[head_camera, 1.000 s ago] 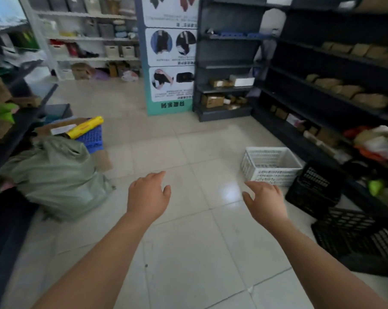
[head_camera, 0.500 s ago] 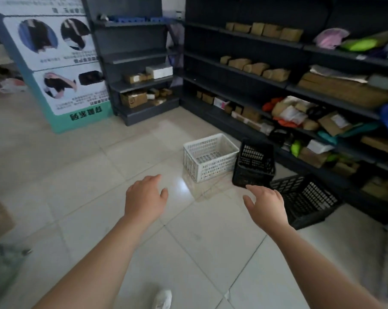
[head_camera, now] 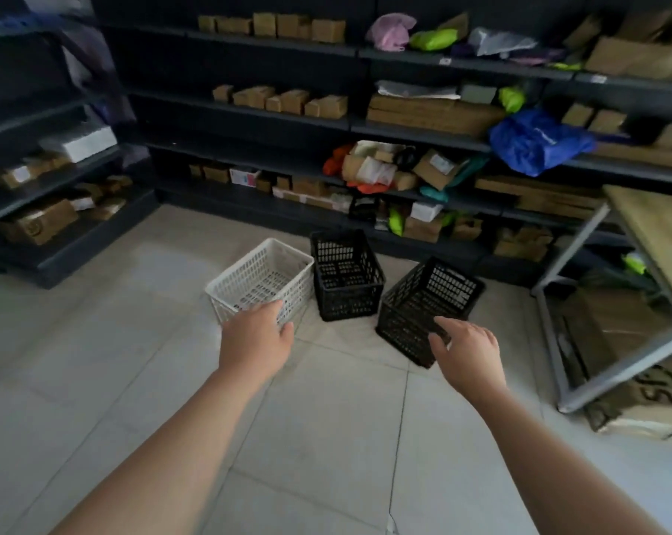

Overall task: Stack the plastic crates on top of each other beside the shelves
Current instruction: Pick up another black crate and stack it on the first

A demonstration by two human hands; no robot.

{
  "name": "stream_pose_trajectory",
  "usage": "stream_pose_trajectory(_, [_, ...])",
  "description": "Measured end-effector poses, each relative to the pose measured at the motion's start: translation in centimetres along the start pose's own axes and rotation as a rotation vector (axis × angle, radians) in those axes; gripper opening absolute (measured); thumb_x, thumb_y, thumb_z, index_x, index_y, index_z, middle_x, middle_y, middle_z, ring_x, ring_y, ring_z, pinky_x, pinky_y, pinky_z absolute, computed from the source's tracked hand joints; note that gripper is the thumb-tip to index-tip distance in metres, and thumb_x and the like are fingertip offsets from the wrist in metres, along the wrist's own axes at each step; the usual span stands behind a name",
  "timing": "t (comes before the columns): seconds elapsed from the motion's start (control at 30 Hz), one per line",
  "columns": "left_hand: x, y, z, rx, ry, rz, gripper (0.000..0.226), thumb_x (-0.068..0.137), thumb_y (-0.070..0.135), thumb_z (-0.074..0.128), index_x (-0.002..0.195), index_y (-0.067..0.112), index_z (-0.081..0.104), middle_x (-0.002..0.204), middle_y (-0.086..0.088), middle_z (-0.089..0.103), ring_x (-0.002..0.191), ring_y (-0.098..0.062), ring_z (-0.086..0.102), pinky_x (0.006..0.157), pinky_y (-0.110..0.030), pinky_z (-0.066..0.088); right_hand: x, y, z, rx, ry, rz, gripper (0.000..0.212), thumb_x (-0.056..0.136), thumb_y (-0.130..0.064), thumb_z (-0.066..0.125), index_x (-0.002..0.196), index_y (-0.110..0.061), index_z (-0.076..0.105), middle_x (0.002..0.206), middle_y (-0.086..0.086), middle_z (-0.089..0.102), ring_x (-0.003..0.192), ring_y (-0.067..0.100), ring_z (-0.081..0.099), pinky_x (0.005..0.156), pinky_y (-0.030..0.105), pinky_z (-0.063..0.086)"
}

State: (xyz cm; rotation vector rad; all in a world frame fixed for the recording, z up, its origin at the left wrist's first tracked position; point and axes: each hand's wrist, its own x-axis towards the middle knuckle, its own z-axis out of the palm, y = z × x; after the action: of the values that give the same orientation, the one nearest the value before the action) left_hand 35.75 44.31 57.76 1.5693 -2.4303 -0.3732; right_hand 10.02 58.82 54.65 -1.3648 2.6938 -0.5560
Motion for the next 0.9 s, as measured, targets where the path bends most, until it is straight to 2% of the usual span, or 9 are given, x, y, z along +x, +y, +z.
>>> stream_pose_trajectory(0.17, [5.8, 5.0, 3.9, -0.019, -0.087, 0.145, 0.051, 0.091, 0.035, 0.047, 0.138, 0.017, 0.046, 0.139, -0.007, 0.053, 0.124, -0.03, 0.051, 0.1, -0.037, 0.041, 2.9, 3.7, -0.5, -0.038, 0.039, 0.121, 0.039, 0.091, -0.033, 0.052, 0.126, -0.019, 0.058, 0.128, 0.0, 0.062, 0.123, 0.022, 0.05, 0.107, 0.038, 0.027])
stream_pose_trajectory(0.37, [12.6, 12.2, 8.6, -0.005, -0.142, 0.235, 0.049, 0.09, 0.035, 0.049, 0.135, 0.018, 0.049, 0.132, -0.007, 0.058, 0.115, -0.032, 0.056, 0.095, -0.039, 0.045, 8.5, 10.2, -1.2, -0.064, 0.033, 0.221, 0.039, 0.092, -0.036, 0.05, 0.128, -0.022, 0.056, 0.13, -0.001, 0.06, 0.126, 0.021, 0.047, 0.111, 0.04, 0.025])
stream_pose_trajectory(0.63, [20.6, 22.6, 14.2, -0.074, -0.18, 0.193, 0.05, 0.092, 0.035, 0.046, 0.138, 0.018, 0.046, 0.139, -0.004, 0.053, 0.12, -0.028, 0.052, 0.097, -0.038, 0.044, 19.5, 18.4, -3.4, -0.078, -0.02, 0.223, 0.039, 0.094, -0.035, 0.048, 0.131, -0.023, 0.054, 0.134, -0.002, 0.057, 0.128, 0.02, 0.045, 0.113, 0.04, 0.022])
stream_pose_trajectory(0.9, [27.9, 27.6, 18.7, -0.061, -0.239, 0.141, 0.05, 0.091, 0.035, 0.047, 0.138, 0.018, 0.048, 0.138, -0.004, 0.054, 0.118, -0.029, 0.054, 0.098, -0.04, 0.045, 29.4, 23.1, -2.5, -0.08, -0.087, 0.225, 0.042, 0.094, -0.037, 0.046, 0.133, -0.022, 0.051, 0.136, -0.001, 0.055, 0.131, 0.02, 0.042, 0.115, 0.04, 0.02])
